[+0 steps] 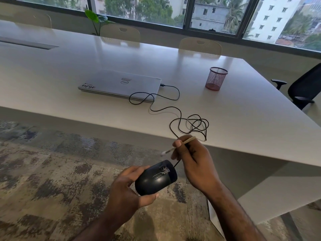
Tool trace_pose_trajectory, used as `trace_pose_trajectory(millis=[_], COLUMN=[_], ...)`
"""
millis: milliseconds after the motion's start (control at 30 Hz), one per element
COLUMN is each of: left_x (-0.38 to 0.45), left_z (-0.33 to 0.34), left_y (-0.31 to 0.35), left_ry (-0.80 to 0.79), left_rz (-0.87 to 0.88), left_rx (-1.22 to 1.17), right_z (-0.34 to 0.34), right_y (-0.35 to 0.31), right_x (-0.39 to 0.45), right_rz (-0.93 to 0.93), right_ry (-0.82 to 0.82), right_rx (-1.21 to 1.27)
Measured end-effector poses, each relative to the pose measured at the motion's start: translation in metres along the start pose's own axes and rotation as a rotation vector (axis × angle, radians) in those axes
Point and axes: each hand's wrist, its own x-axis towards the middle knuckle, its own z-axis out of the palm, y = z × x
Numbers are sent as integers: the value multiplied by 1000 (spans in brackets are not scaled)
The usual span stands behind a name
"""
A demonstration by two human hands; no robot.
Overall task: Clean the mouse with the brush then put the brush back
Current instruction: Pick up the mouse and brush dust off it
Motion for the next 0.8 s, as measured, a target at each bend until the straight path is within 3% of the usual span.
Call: trace_pose_trajectory(millis=[167, 400, 567, 800], left_x=[1, 2, 4, 6], left_z=[2, 4, 3, 3], left_y=[-2, -3, -4, -1], left_ry=[8, 2, -7, -12], left_rz=[0, -4, -16, -15], left_rx=[6, 2, 1, -33], right_z=[-2, -3, -4, -3], right_y=[-3, -7, -7, -8], right_x=[-2, 1, 0, 3], right_rz=[-12, 17, -25, 2], right_ry=[51, -70, 20, -114], right_rx=[82, -34, 38, -62])
